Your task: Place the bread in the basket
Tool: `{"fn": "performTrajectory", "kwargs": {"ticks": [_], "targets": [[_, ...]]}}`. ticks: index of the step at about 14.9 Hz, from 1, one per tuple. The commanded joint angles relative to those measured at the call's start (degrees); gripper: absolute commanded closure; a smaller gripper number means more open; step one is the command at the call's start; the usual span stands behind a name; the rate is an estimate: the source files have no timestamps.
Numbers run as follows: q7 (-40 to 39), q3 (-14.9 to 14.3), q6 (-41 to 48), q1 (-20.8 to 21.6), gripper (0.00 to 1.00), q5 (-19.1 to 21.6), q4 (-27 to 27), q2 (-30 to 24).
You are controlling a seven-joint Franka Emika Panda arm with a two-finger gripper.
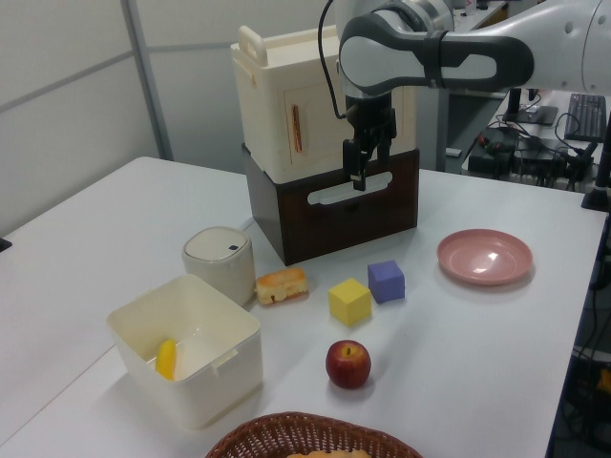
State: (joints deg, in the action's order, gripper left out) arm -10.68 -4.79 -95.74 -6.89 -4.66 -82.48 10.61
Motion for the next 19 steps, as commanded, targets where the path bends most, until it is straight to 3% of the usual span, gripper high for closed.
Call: {"fn": "performTrajectory", "kwargs": {"ticks": [1, 19], "targets": [[0.6, -0.1, 0.5, -0.8, 0.00, 1.4, -1.0, -2.0], [0.3, 0.8, 4.3, 0.6, 0.00, 1.4, -2.9, -2.5]]}}
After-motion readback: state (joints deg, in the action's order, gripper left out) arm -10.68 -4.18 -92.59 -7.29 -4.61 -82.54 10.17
